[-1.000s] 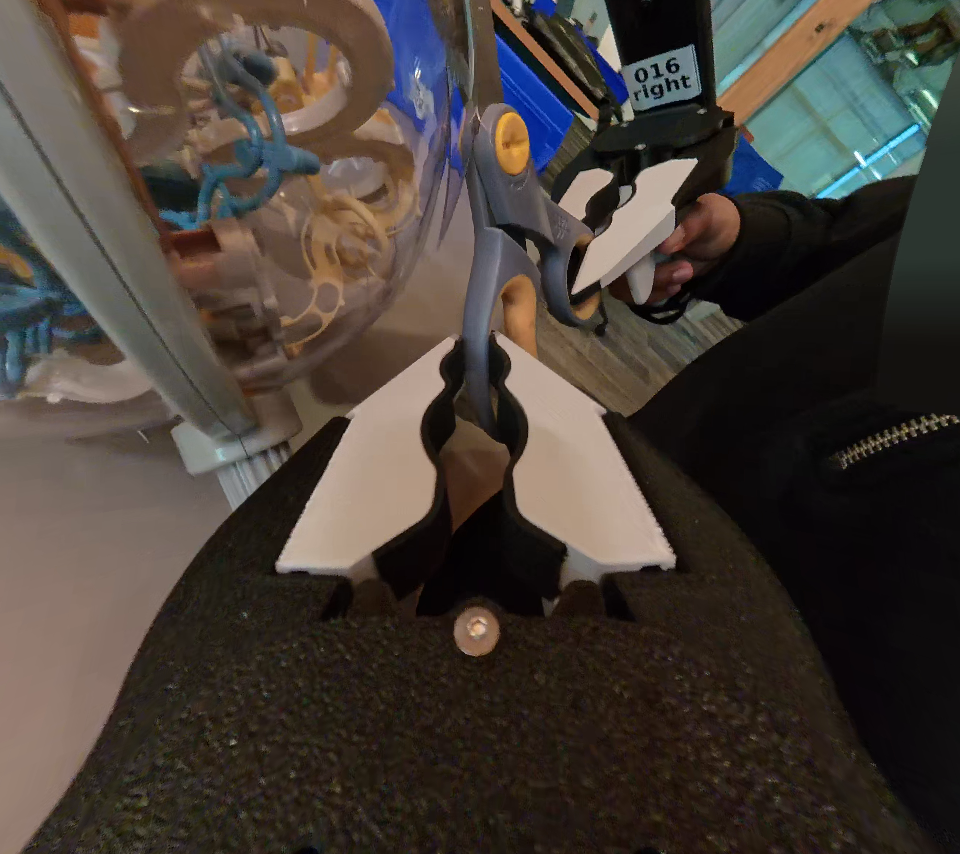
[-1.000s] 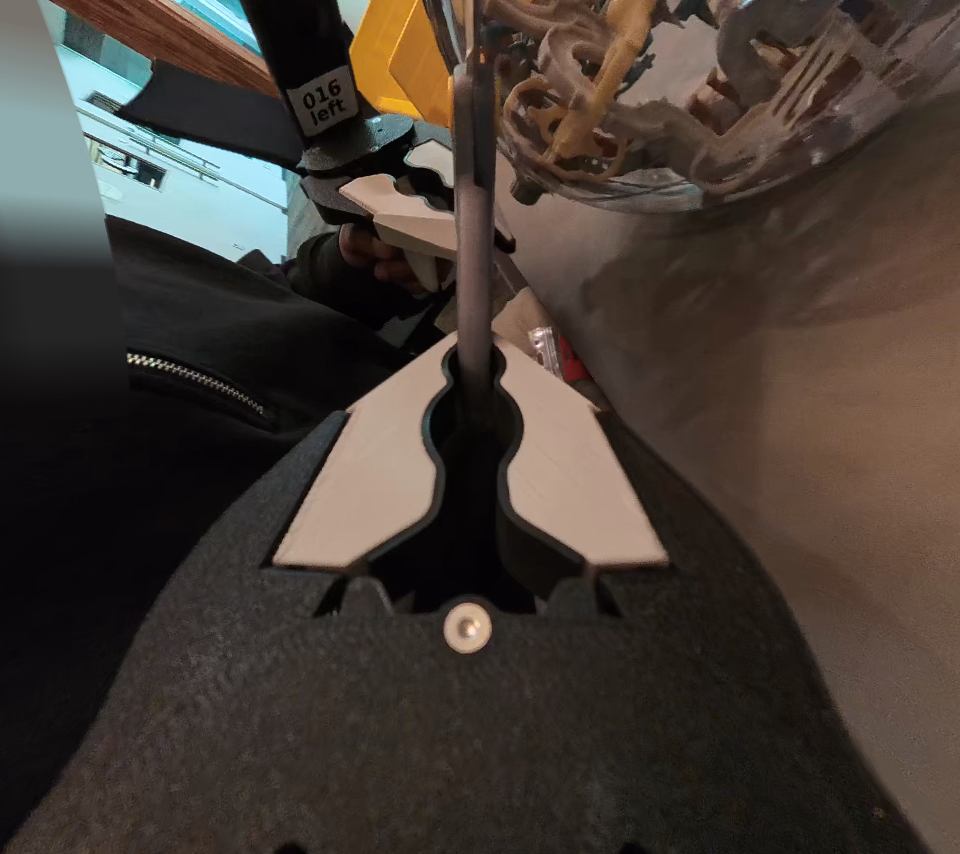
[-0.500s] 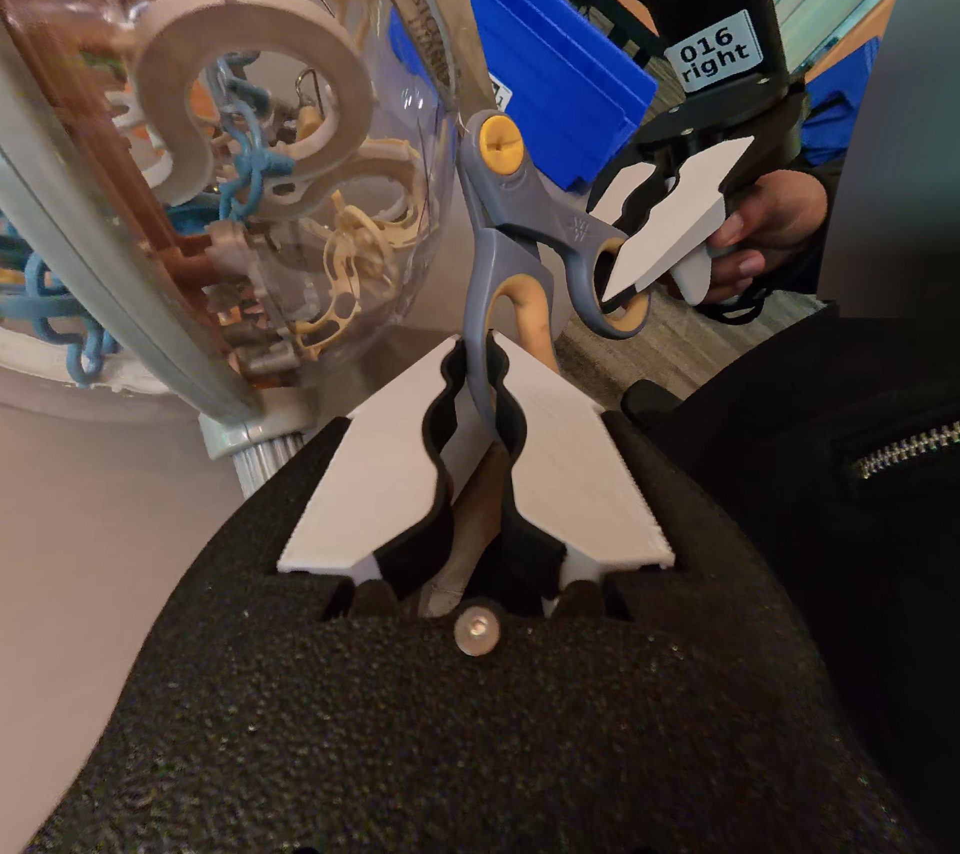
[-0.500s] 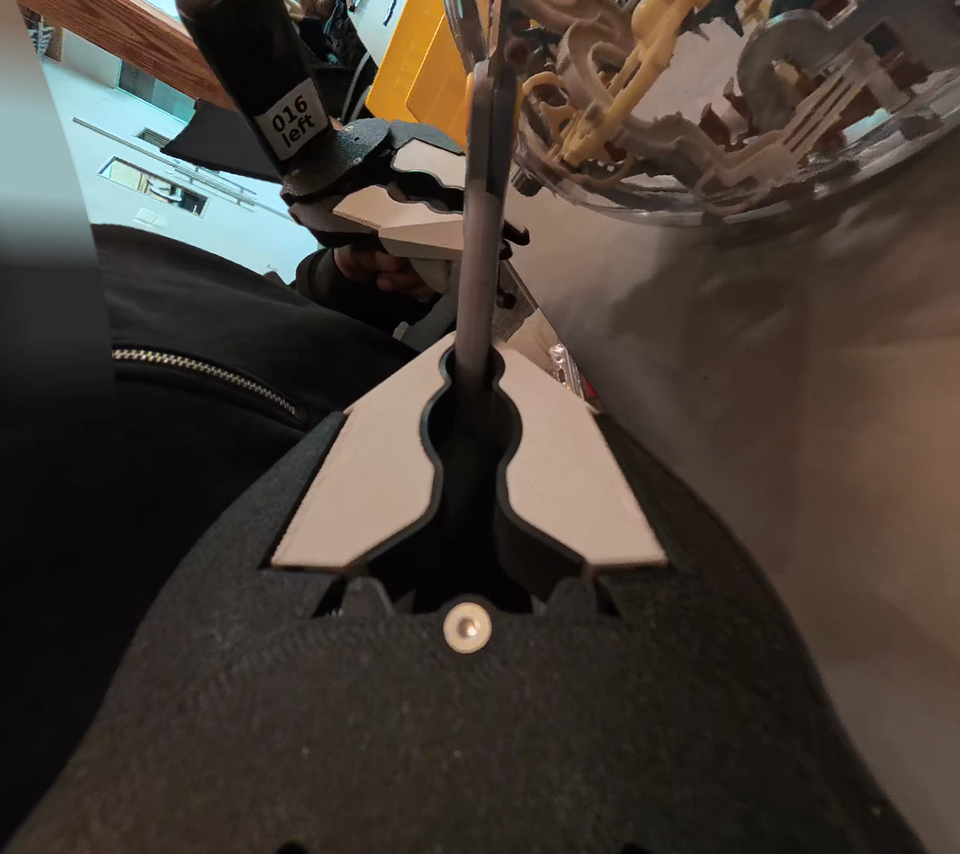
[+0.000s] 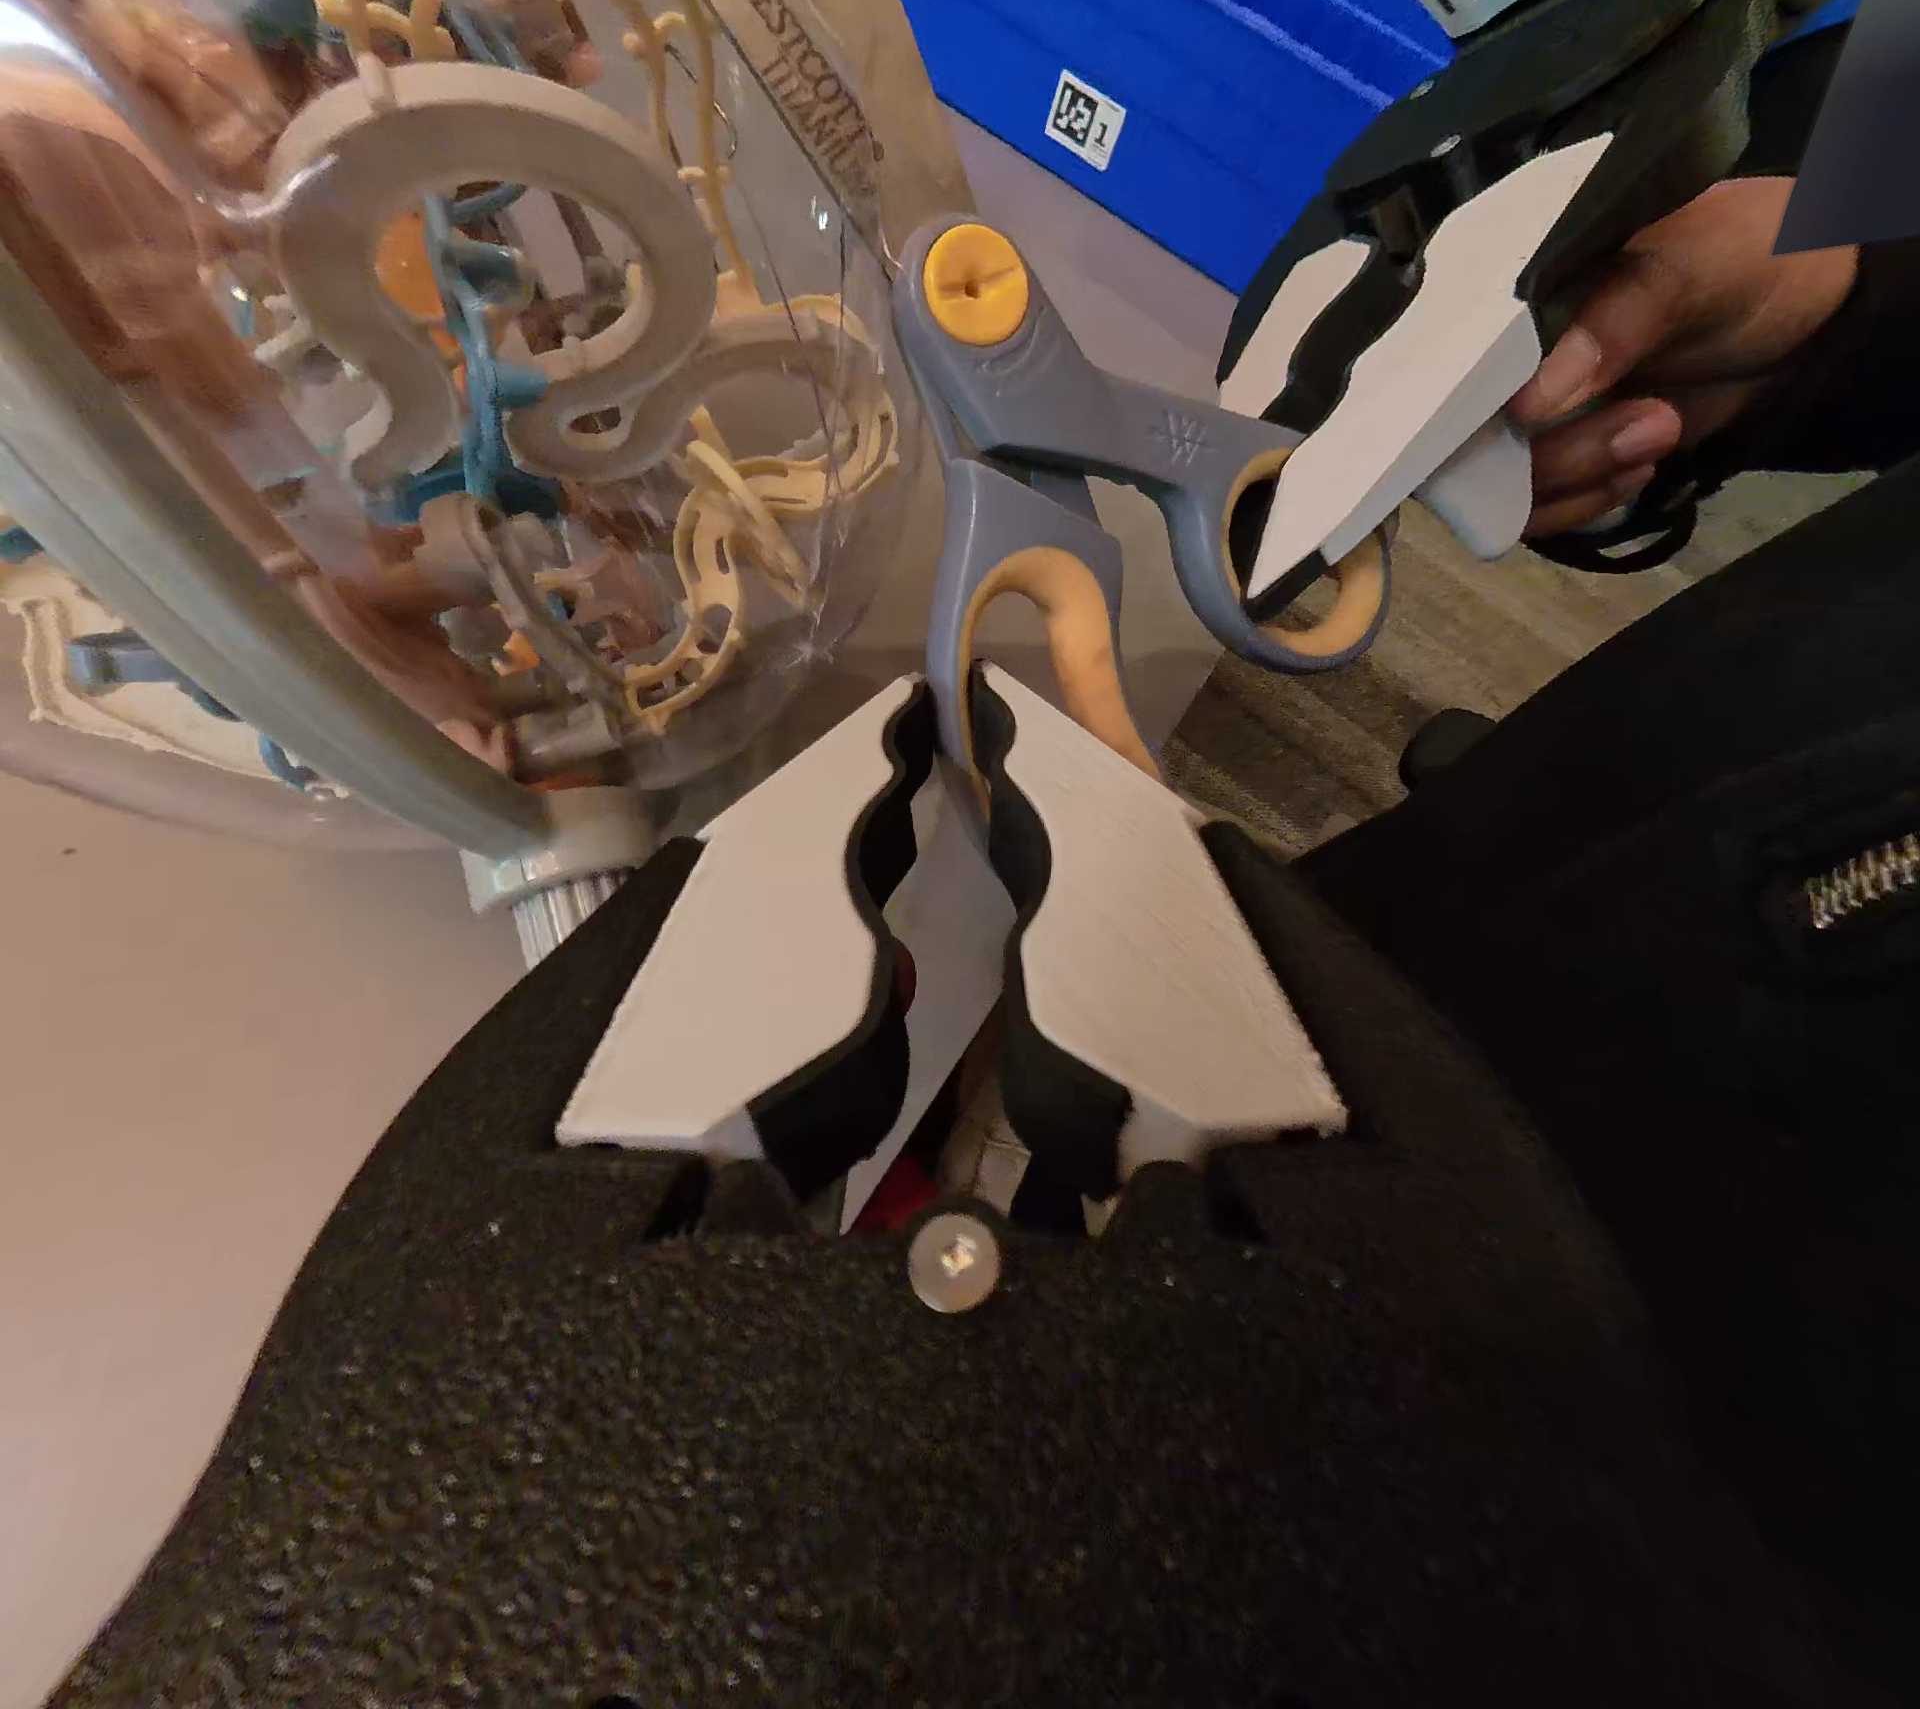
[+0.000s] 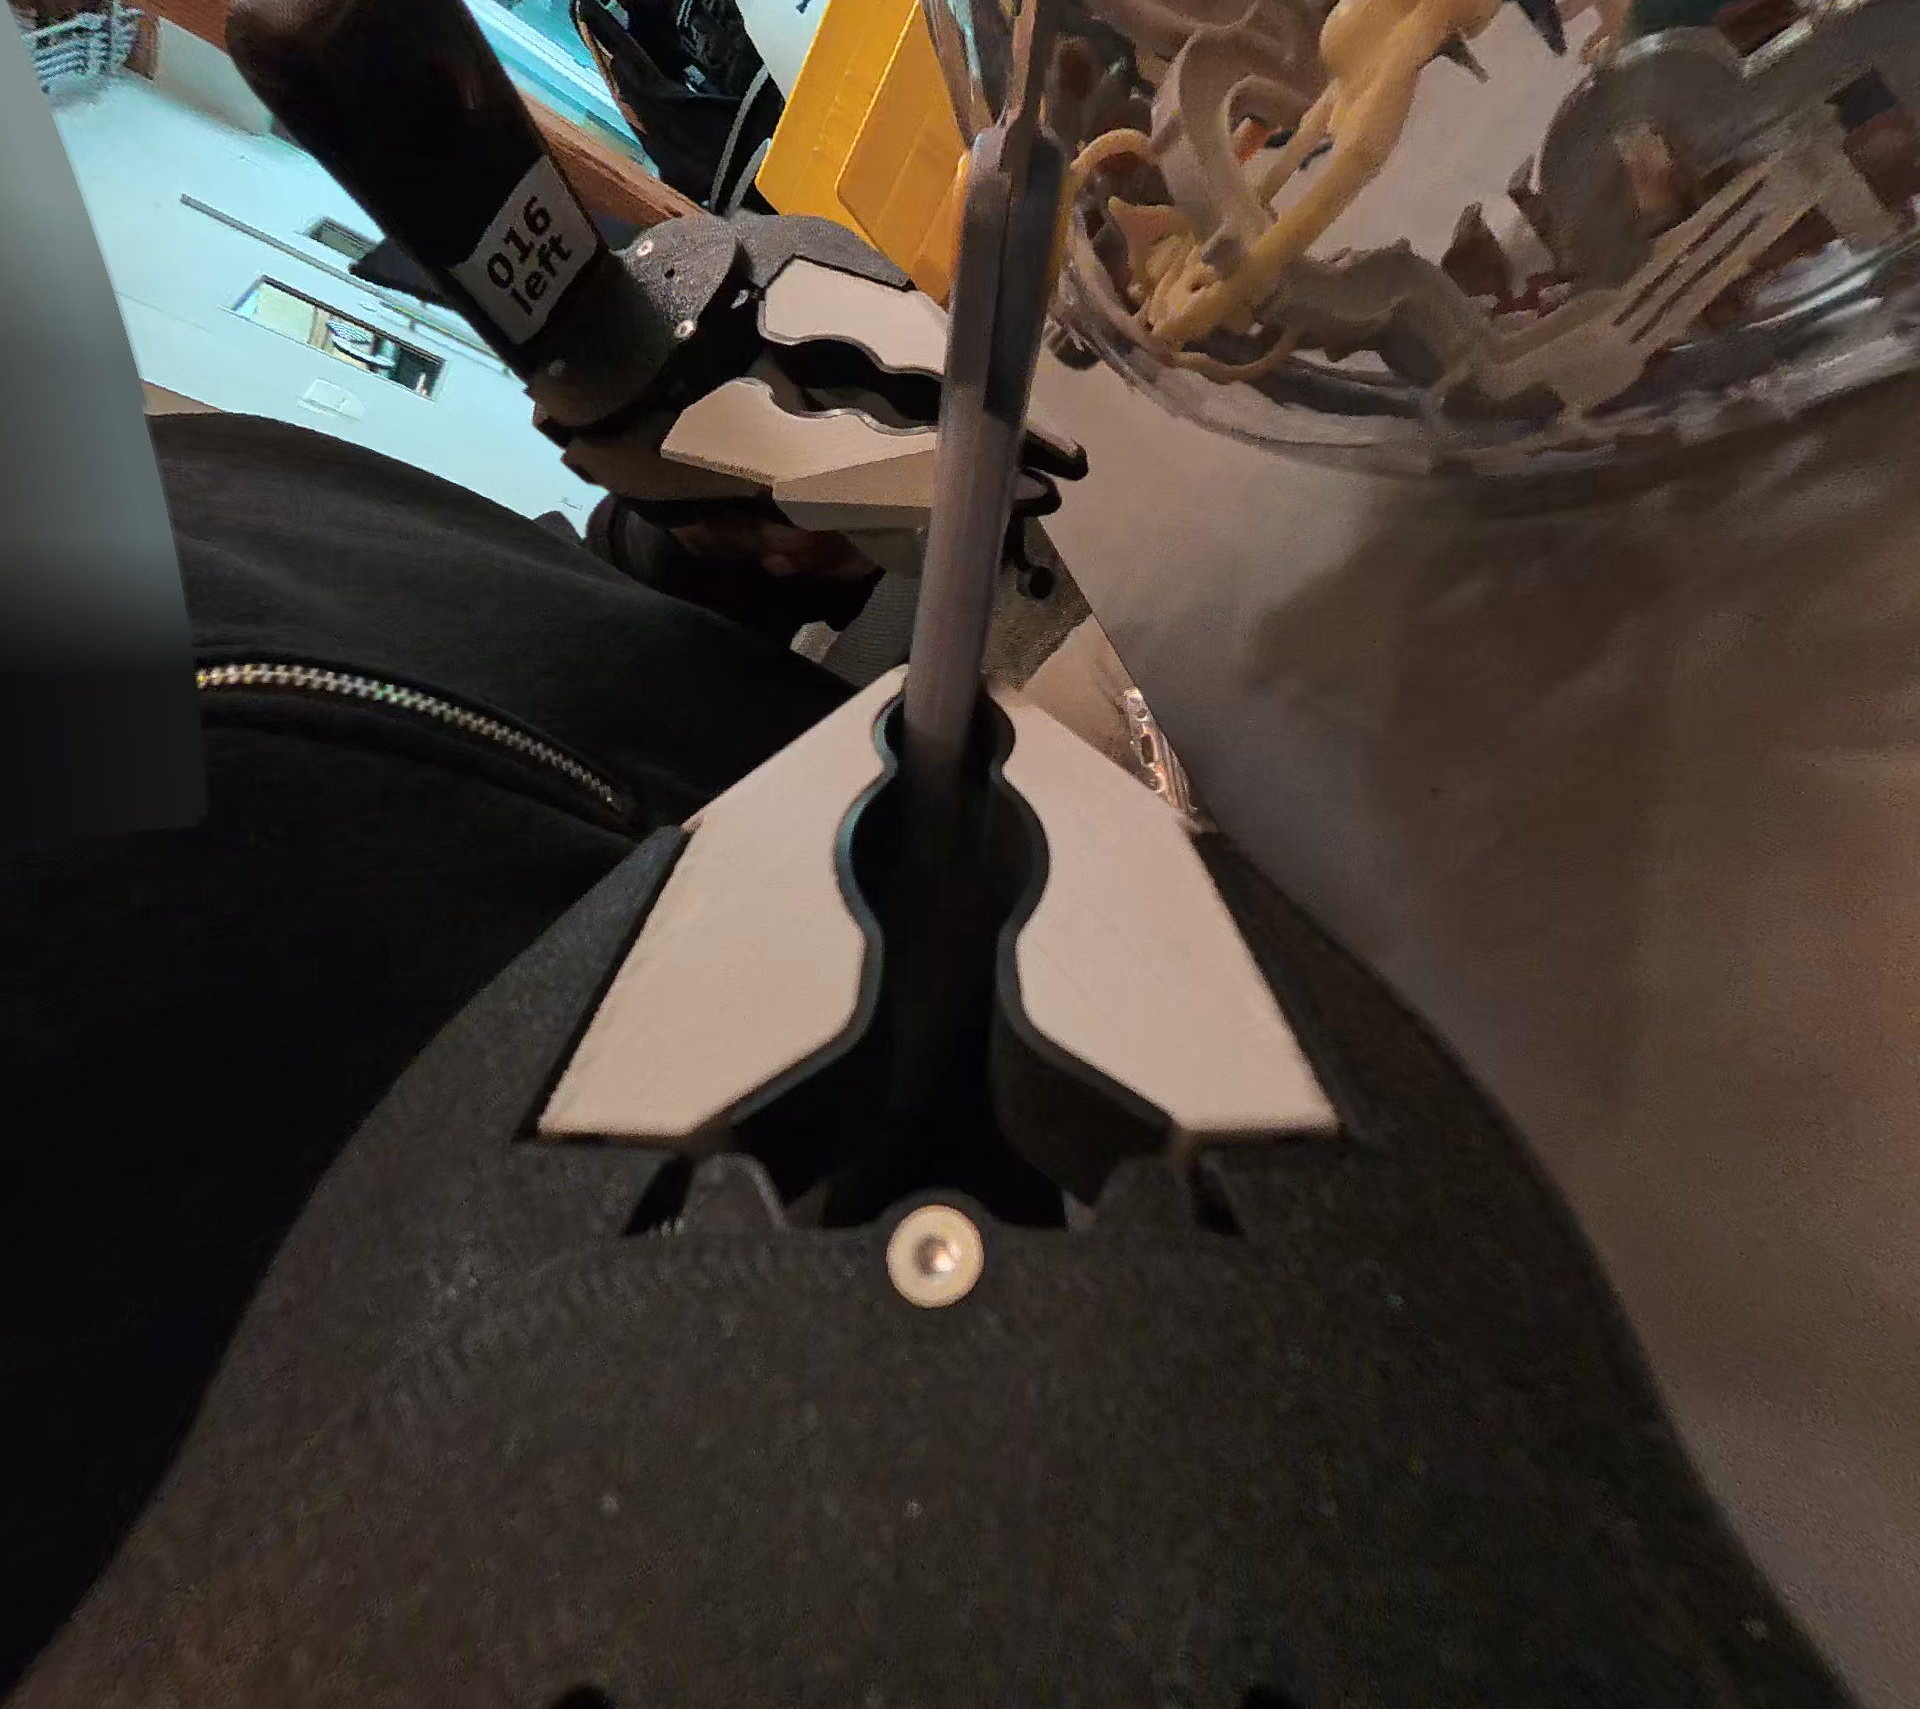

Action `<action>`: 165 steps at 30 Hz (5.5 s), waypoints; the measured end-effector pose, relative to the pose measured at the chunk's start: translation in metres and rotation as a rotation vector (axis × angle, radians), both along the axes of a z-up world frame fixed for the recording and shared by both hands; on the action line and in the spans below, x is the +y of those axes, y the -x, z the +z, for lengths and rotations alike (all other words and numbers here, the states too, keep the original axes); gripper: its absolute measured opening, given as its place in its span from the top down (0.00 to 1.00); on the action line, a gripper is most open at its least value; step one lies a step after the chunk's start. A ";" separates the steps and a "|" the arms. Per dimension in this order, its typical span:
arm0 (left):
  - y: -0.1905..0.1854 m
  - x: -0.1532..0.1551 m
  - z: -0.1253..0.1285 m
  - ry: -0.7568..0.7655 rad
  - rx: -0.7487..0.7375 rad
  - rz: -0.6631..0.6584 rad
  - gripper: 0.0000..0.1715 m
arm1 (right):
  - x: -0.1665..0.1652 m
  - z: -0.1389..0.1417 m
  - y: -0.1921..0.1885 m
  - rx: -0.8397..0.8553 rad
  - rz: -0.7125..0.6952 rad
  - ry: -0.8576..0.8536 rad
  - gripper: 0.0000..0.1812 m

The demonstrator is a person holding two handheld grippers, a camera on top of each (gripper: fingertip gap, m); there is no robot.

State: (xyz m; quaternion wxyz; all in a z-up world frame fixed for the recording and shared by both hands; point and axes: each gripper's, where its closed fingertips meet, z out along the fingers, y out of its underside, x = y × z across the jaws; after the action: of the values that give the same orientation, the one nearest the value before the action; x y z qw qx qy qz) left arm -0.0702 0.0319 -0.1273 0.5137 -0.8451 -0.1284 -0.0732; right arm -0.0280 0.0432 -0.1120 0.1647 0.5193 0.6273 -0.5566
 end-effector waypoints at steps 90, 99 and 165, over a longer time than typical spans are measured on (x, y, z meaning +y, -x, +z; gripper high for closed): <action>0.040 0.024 0.020 -0.177 0.098 0.162 0.97 | 0.017 0.017 0.054 0.171 -0.356 0.194 0.95; 0.042 0.018 0.049 -0.306 0.100 0.196 0.96 | 0.016 0.038 0.058 0.316 -0.357 0.171 0.93; 0.107 0.045 0.079 -0.099 0.561 0.345 0.82 | 0.043 0.016 0.054 0.494 -0.292 0.102 0.94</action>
State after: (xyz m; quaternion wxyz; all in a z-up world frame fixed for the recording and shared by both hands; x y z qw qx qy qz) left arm -0.1774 0.0772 -0.0482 0.5743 -0.7721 -0.1195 0.2444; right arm -0.0816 0.0861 -0.0960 -0.0490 0.4436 0.5381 -0.7150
